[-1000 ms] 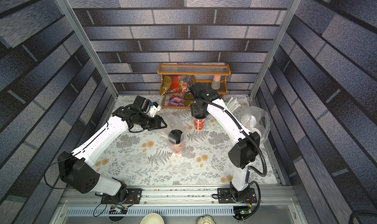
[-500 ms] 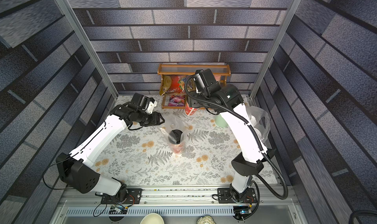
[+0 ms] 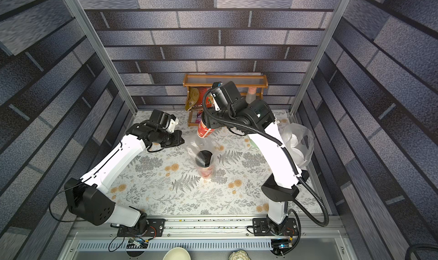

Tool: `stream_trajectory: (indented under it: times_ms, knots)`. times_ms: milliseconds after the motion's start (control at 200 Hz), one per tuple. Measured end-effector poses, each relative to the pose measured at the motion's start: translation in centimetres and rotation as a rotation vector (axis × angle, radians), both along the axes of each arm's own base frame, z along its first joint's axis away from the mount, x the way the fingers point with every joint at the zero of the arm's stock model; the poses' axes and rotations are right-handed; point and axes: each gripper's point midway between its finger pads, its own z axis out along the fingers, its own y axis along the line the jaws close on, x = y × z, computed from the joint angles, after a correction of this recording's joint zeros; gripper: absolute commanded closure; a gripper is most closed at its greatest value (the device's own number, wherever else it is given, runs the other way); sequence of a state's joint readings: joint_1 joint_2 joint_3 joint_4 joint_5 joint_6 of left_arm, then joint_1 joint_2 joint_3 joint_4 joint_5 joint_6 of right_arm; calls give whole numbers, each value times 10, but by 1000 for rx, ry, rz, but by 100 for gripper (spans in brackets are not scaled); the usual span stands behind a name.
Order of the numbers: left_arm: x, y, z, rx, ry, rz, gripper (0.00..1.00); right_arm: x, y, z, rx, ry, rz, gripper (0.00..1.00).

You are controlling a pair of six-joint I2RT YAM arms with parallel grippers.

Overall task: Pack milk tea into plastic carrier bags
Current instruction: Place the milk tea cup in the plastic carrier bag.

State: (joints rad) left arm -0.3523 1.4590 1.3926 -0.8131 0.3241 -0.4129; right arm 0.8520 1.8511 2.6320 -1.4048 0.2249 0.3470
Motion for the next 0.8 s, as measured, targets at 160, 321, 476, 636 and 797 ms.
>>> stream_trajectory:
  times_ms: [160,321,476,636,797]
  knots:
    - [1,-3,7,-28,-18,3,87,1,21,-19,-20,41,33,41]
    - [4,-6,11,-50,-30,5,86,8,34,-40,-59,72,36,43]
    - [3,-9,13,-74,-24,2,96,19,41,-58,-104,81,20,44]
    - [3,-14,17,-101,-29,-11,100,31,50,-82,-161,98,12,44]
    - [5,-20,22,-139,-36,-20,100,41,58,-112,-232,128,10,44]
